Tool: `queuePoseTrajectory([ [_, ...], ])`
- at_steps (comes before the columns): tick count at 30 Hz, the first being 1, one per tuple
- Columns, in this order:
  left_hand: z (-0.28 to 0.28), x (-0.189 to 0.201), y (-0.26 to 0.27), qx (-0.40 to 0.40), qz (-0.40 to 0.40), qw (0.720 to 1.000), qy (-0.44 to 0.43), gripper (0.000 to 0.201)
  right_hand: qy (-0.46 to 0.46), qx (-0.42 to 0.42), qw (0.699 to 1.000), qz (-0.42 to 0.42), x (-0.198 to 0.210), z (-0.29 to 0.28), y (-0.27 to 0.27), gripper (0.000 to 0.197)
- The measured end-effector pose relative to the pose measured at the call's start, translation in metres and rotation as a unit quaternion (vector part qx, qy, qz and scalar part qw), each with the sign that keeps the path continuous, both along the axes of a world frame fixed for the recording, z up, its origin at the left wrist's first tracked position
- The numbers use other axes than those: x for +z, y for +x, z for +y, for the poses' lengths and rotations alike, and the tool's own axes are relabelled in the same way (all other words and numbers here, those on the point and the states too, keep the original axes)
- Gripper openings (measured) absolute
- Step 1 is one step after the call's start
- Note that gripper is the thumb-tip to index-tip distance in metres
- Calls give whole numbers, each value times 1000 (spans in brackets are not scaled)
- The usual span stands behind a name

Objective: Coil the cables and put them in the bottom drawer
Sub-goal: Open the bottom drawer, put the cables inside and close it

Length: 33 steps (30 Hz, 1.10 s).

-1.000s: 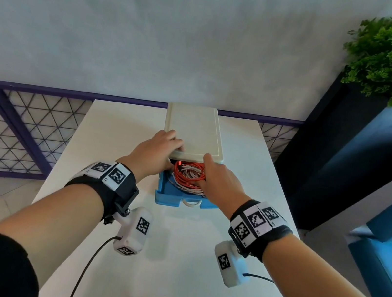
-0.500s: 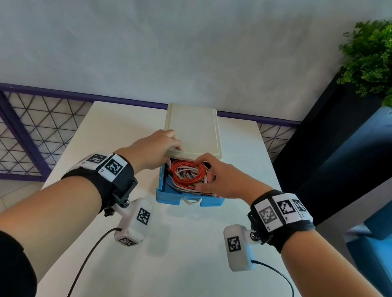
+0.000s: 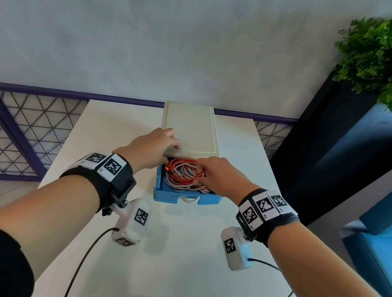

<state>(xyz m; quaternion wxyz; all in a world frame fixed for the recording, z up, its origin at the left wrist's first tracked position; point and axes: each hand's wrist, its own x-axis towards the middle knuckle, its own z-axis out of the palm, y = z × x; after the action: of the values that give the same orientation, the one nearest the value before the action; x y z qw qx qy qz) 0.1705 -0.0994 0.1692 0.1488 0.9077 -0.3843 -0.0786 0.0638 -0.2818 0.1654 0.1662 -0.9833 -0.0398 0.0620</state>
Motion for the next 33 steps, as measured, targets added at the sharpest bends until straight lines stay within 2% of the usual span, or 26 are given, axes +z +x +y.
queuePoseTrajectory([
  [4,1,-1,-1,-1,-5,1000,1,37,-13,-1,1000,11,4,2,-2,26],
  [9,2,-2,-3,-2,-6,1000,1,40,-54,61,993,88,22,-1,-2,30],
  [12,3,-4,-4,1,0,1000,-4,42,-54,80,991,95,24,-3,-2,29],
  [16,3,-5,-3,3,12,1000,-10,44,-64,56,991,99,20,-3,-1,29],
  [25,1,-1,-1,-5,11,1000,3,40,-97,13,995,1,-1,11,-5,30],
  [31,4,-4,0,-30,-21,999,37,39,-153,55,984,-79,-11,4,-16,35],
  [33,6,-6,-2,-30,-11,998,52,42,-127,78,986,-70,-15,3,-15,38],
])
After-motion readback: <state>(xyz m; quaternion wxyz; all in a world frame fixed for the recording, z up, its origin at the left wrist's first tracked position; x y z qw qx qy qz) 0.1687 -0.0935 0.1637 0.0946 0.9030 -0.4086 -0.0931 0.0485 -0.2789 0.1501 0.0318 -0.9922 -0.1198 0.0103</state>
